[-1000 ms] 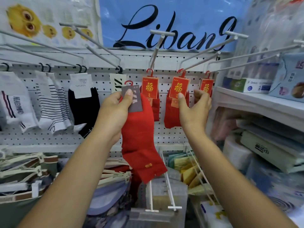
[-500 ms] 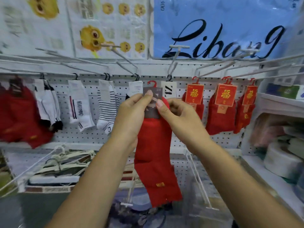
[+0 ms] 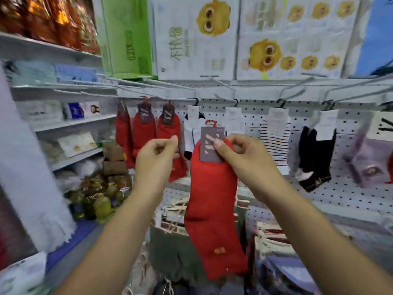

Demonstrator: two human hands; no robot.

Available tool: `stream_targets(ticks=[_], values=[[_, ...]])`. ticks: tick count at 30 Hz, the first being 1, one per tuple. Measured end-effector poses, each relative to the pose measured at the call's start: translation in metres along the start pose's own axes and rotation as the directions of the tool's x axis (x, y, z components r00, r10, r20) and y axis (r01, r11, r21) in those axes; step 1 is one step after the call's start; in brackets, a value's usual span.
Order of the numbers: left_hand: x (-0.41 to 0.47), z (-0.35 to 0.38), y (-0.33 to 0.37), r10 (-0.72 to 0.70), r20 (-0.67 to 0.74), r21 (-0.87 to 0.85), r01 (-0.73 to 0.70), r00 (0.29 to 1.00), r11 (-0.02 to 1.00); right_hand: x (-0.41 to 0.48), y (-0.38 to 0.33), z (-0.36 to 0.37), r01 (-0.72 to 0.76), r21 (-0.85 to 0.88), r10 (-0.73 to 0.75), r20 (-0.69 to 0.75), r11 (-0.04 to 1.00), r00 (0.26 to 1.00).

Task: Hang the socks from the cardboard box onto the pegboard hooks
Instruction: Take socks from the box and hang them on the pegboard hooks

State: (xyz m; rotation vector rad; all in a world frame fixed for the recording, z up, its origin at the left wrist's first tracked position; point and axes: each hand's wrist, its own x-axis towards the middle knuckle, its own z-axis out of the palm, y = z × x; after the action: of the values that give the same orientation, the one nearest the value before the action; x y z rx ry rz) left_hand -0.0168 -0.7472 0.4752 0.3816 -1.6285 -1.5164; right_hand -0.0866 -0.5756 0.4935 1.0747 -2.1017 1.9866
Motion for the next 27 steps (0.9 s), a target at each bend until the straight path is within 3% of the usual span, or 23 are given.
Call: stream_targets(ticks=[6,10,16,22,27], values=[[0.071,-0.096,0.010,0.165,-0.144,0.181,-0.138,0.976,0.974,0.069,0.009,0.071,-0.050,-0.114,0.052,0.010,0.992,0.999],[0.104,-0.114,0.016,0.270,-0.068,0.271,-0.243,0.960,0.932,0.115,0.019,0.094,-0.055,-0.193,0.037,-0.098,0.980,0.994],[0.147,-0.104,0.009,0.293,-0.003,0.230,-0.284,0.956,0.931,0.156,0.032,0.124,-0.015,-0.297,-0.020,-0.115,0.955,0.993],[0.182,-0.090,0.014,0.327,0.179,0.198,-0.359,0.928,0.912,0.176,0.038,0.147,0.084,-0.399,-0.143,-0.120,0.913,0.982],[0.203,-0.078,0.016,0.382,0.212,0.121,-0.412,0.899,0.903,0.201,0.043,0.157,0.119,-0.428,-0.207,-0.165,0.896,0.964]])
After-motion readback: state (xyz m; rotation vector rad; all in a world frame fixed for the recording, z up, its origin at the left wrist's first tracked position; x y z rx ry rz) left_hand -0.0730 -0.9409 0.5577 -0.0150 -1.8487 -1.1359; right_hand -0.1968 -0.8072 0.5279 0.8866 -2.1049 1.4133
